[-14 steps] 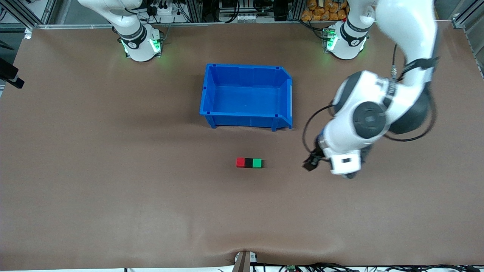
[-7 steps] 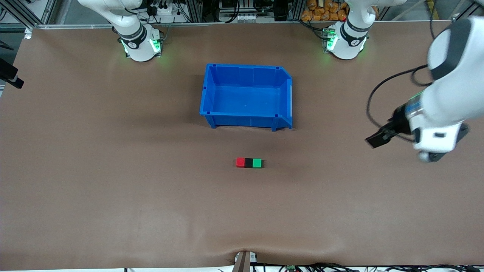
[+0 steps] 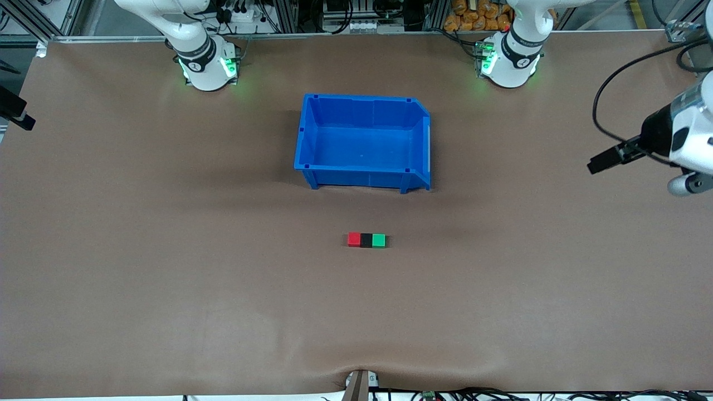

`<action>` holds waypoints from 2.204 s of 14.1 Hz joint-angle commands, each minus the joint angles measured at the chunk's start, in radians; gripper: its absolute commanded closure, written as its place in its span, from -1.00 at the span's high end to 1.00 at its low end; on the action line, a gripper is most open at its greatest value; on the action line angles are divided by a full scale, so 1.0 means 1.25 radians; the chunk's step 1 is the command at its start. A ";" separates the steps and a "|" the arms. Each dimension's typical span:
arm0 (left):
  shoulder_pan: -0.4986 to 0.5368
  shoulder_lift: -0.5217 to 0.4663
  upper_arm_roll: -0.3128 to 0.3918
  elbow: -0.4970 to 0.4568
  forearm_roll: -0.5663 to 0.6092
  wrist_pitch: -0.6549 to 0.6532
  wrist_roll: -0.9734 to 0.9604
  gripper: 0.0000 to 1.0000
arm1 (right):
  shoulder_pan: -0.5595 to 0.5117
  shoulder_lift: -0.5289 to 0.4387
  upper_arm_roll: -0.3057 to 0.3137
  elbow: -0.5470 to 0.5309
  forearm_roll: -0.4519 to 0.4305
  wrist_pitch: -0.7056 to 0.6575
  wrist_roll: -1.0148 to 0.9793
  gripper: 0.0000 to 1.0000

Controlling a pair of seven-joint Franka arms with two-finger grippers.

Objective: Attach green and red cubes to black cube

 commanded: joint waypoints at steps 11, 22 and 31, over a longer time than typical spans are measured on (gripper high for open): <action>0.004 -0.166 0.040 -0.147 0.010 0.004 0.224 1.00 | 0.017 0.008 -0.007 0.014 -0.014 -0.012 -0.006 1.00; 0.003 -0.157 0.040 -0.113 0.002 -0.024 0.284 1.00 | 0.189 0.024 -0.219 0.029 0.004 -0.027 -0.011 1.00; -0.001 -0.150 0.039 -0.089 -0.003 -0.026 0.270 1.00 | 0.099 0.024 -0.126 0.028 0.004 -0.029 -0.011 1.00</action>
